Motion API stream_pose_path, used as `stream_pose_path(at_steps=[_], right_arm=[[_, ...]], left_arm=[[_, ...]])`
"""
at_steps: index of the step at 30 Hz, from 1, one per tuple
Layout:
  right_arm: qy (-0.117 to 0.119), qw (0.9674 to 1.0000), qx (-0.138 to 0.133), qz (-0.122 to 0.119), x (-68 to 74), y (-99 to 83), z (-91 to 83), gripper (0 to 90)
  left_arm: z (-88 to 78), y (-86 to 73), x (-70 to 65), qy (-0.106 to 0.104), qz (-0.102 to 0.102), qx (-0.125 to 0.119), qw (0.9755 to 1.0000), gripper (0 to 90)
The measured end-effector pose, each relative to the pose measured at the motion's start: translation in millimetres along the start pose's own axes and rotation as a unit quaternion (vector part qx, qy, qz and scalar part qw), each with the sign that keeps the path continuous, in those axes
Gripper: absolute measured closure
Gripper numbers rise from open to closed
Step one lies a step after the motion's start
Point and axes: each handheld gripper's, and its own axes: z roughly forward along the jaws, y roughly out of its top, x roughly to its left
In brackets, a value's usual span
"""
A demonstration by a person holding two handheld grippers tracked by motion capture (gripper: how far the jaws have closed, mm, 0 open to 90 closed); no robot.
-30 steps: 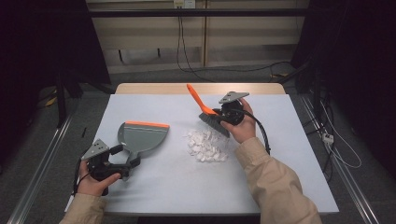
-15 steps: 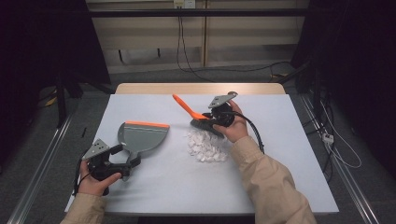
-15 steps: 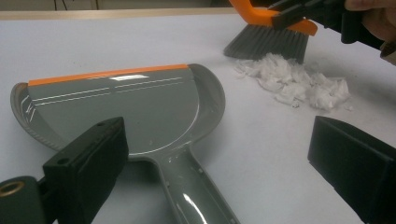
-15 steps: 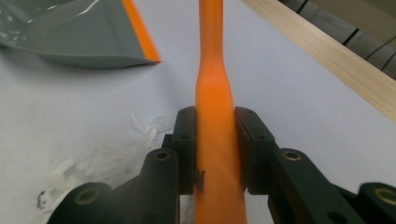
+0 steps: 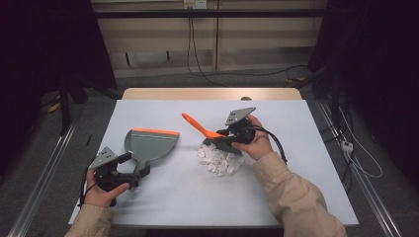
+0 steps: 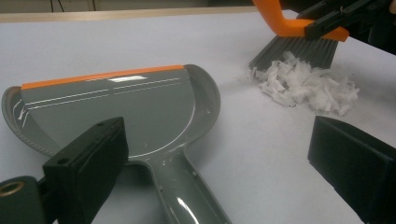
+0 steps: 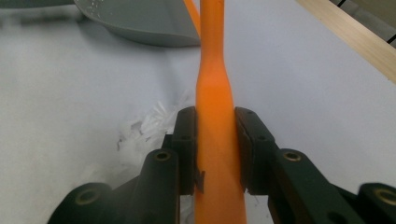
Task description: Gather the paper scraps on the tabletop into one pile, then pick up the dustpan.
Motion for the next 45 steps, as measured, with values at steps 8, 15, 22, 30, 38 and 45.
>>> stream_pose_path(at_steps=[8, 15, 22, 30, 38, 45], right_arm=[[-0.027, 0.999, -0.022, 0.029, -3.7, 4.6, -9.3, 72.0], [-0.034, 0.9977, -0.032, 0.049, -2.7, 7.6, -24.3, 72.0], [-0.033, 0.9961, -0.028, 0.077, 3.6, 1.1, -37.1, 72.0], [-0.036, 0.9916, -0.045, 0.116, 8.5, -11.1, -37.4, 72.0], [-0.046, 0.9913, -0.047, 0.115, 10.0, -9.6, -37.5, 72.0], [-0.055, 0.9904, -0.044, 0.119, 9.7, -11.9, -38.8, 72.0]], left_arm=[[-1.2, -0.7, 1.4, 0.002, -0.004, 0.002, 1.0, 4.6], [-0.4, -1.9, 2.3, 0.005, 0.003, 0.013, 0.9999, 5.7], [-0.6, -3.3, 0.6, 0.008, 0.003, 0.021, 0.9997, 6.4], [0.6, -7.8, -1.1, 0.023, -0.001, 0.038, 0.999, 7.9], [4.4, -12.4, -3.2, 0.037, 0.002, 0.056, 0.9977, 9.5], [4.7, -19.4, -1.2, 0.066, 0.002, 0.088, 0.9939, 17.0]])
